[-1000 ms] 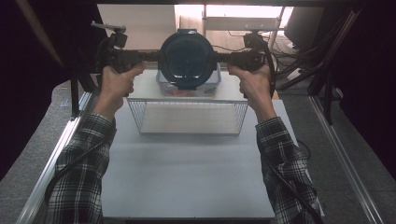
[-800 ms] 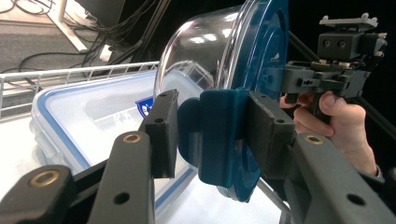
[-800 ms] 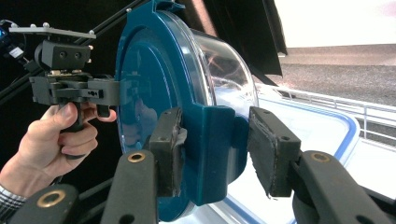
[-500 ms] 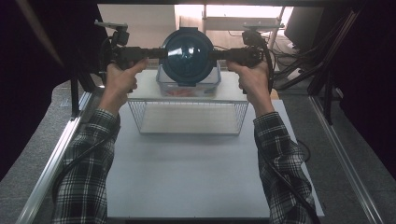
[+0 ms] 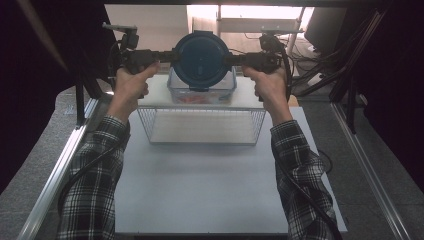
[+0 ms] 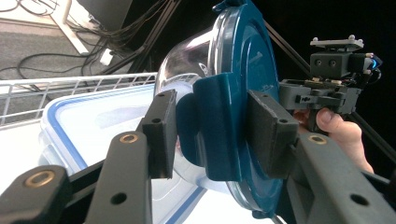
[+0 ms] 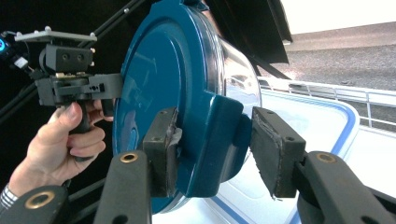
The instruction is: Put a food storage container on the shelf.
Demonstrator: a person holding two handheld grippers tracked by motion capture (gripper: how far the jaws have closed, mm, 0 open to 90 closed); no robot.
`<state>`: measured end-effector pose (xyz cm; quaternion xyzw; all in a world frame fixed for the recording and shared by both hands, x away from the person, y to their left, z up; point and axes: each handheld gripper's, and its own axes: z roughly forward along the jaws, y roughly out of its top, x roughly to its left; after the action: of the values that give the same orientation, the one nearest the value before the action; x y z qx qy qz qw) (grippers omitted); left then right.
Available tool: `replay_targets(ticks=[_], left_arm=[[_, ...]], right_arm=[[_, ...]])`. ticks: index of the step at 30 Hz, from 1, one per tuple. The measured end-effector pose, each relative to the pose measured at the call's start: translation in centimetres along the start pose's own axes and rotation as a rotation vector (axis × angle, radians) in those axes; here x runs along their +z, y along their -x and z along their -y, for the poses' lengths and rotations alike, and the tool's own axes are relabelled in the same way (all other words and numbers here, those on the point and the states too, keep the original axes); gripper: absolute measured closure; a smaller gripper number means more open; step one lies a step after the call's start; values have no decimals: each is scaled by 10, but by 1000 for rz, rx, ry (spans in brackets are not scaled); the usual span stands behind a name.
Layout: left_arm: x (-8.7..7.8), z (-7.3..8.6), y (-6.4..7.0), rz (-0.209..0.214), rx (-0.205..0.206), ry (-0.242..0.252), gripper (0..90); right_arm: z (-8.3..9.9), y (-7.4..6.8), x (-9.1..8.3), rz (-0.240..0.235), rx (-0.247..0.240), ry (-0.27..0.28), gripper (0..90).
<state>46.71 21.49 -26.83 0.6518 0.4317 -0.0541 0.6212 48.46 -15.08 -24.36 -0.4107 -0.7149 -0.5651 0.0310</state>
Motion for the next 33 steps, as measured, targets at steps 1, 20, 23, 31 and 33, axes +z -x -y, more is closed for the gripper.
replay_targets(ticks=[1, 20, 23, 31, 33], left_arm=[[0, 0, 0, -1, -3, -1, 553], [12, -6, 10, -239, 97, -32, 417], [12, -5, 15, -272, 136, -23, 410], [8, 0, 28, -311, 264, -19, 319], [8, 2, 35, -309, 300, -42, 283]], right_arm=[[0, 1, 0, -1, 2, 4, 524], [-2, -13, 8, 175, -93, 27, 583], [-1, -15, 8, 187, -108, 28, 587], [0, -26, 5, 201, -182, 29, 503], [1, -29, 4, 189, -200, 22, 446]])
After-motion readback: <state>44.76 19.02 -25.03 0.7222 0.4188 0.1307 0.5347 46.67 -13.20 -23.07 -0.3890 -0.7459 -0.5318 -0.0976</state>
